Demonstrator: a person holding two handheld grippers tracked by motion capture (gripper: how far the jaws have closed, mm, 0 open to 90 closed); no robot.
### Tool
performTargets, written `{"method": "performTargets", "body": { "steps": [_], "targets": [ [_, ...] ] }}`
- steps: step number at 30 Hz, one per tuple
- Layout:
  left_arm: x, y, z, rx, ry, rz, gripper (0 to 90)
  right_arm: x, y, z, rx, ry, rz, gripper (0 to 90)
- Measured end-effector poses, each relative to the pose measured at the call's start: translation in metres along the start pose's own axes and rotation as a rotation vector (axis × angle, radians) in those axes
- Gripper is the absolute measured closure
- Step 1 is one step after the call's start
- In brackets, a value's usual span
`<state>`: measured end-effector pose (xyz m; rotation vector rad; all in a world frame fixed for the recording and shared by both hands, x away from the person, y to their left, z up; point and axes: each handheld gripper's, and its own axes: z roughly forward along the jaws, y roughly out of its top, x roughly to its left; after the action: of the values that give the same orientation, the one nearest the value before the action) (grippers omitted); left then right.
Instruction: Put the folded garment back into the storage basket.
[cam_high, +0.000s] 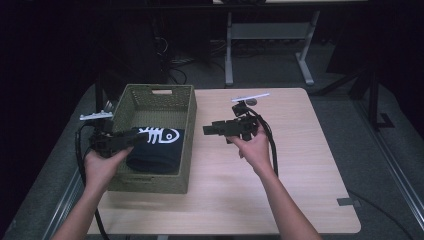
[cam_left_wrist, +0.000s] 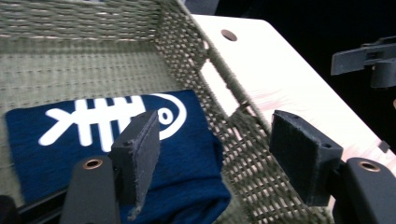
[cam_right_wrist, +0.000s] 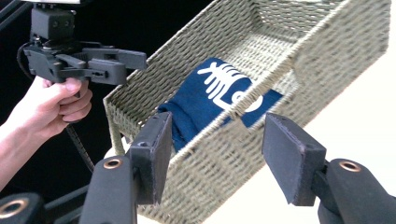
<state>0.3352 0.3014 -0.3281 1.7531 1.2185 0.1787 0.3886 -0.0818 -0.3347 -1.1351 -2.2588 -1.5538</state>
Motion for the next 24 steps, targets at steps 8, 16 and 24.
{"method": "performTargets", "body": {
  "steps": [8, 16, 24],
  "targets": [
    [-0.006, 0.000, 0.012, 0.002, -0.036, -0.010, 28.6, -0.013, -0.010, -0.021, -0.019, -0.014, 0.018, 40.3],
    [-0.024, -0.003, 0.024, 0.013, -0.063, 0.010, 28.0, -0.024, -0.023, -0.045, -0.034, -0.043, 0.035, 39.1],
    [-0.038, -0.004, 0.041, 0.022, -0.102, 0.034, 28.5, -0.037, -0.037, -0.067, -0.058, -0.064, 0.058, 38.3]
  ]
}}
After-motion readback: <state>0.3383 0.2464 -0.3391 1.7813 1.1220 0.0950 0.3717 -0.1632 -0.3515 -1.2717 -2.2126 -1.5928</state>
